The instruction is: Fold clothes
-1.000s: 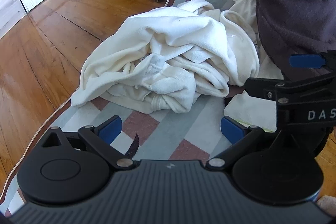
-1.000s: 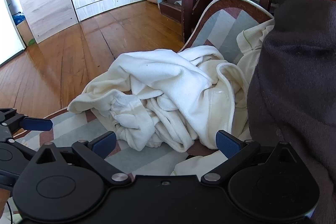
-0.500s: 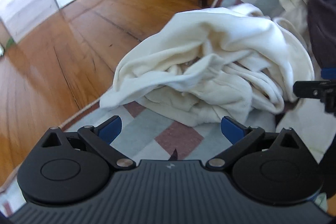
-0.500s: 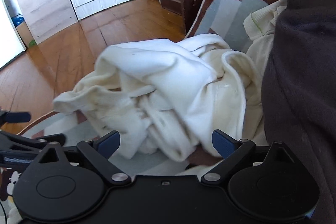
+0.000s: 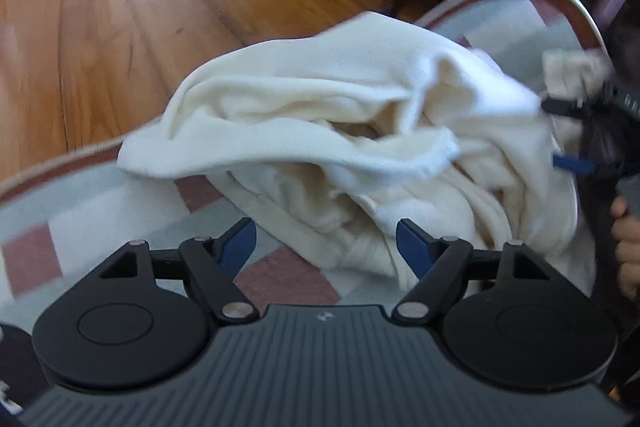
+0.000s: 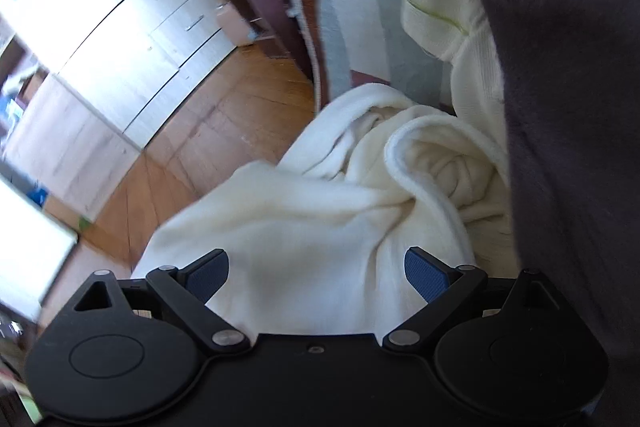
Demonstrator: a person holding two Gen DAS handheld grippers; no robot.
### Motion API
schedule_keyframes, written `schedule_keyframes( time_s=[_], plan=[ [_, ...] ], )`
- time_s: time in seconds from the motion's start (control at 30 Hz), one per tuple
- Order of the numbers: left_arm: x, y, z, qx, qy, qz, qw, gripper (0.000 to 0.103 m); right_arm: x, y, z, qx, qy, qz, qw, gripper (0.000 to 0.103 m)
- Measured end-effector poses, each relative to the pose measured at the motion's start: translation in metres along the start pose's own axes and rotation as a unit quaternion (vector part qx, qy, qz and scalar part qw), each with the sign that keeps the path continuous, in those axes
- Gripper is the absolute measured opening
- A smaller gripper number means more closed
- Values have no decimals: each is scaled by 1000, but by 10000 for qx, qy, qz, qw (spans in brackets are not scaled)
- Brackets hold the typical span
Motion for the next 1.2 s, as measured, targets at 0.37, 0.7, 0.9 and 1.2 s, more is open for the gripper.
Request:
schedule_keyframes(
  time_s=[0.37,0.7,0.9,1.2],
  plan=[
    [-78,20,-41,-337,-2322,1745,9563,61,-45,-43,-39,-1108,-61,990,9889,62],
    [-80,32,-37,316,-2390,1435,9598,62,-69,-71,-24,-944,-551,1833,9770,69],
    [-76,35,-83,-162,-3131,2101,9260,77,-51,-47,-40,-69,-1065,869,9905,99],
    [-70,32,-120,-252,-4352,2296,8702,46,-38,-63,-94,-1016,368,-452,9931,66]
  ],
)
Point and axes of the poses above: each gripper's, at about its wrist camera, not at the fingertips, and z roughly against the way its jaws point, x to its right, y to its top, the point moved 1 cm from there along -z, roughly the way its jaws point, and after that the axes turned 15 degrees about -x, right-handed, at the moved point
